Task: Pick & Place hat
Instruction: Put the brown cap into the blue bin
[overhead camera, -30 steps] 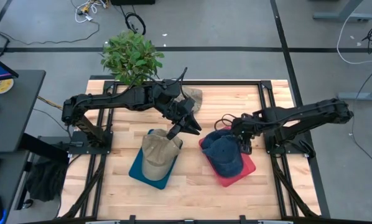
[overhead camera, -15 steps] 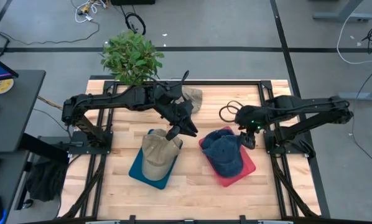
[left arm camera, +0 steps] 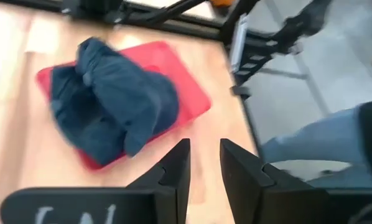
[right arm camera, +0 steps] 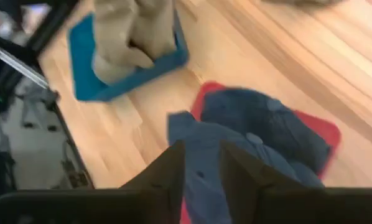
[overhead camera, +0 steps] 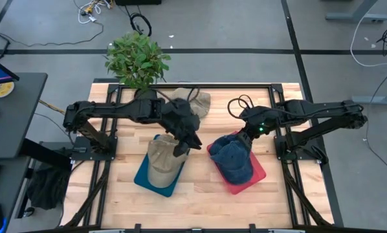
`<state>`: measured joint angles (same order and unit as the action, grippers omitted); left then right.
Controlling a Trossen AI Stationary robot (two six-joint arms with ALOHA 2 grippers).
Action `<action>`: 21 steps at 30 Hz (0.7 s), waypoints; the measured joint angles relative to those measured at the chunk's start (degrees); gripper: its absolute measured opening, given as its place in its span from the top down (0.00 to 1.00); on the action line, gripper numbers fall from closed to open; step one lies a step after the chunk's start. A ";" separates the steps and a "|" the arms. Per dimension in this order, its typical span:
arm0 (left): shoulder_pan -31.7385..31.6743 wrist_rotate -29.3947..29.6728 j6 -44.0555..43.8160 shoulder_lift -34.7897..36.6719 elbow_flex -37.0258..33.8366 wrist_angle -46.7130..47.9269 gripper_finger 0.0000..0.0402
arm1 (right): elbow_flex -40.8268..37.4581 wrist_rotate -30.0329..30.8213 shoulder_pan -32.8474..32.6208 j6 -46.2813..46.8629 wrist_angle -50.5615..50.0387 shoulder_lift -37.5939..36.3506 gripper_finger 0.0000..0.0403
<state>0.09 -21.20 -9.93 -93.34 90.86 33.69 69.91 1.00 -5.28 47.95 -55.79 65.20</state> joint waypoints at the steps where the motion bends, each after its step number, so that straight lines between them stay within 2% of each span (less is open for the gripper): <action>1: 0.78 2.12 0.08 0.24 -0.01 0.75 0.79 | 0.00 0.01 0.00 0.31 1.29 -0.02 0.78; 8: 5.56 20.76 -1.11 4.44 0.01 5.43 0.92 | -0.01 0.00 0.88 -0.46 12.68 1.01 0.85; 11: 7.28 26.34 -2.16 7.18 0.01 7.09 0.98 | -0.02 0.07 3.14 -1.33 15.57 2.57 0.86; 14: 9.00 30.38 -2.68 10.12 0.01 8.80 0.99 | -0.02 -0.02 6.40 -3.63 18.22 4.52 0.88; 21: 13.33 39.97 -4.82 14.89 0.00 11.73 0.98 | 1.18 -10.72 16.72 -4.33 24.09 11.77 0.88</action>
<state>13.42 18.77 -14.75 -78.45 90.86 45.43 71.09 -9.72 11.44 43.61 -31.70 76.97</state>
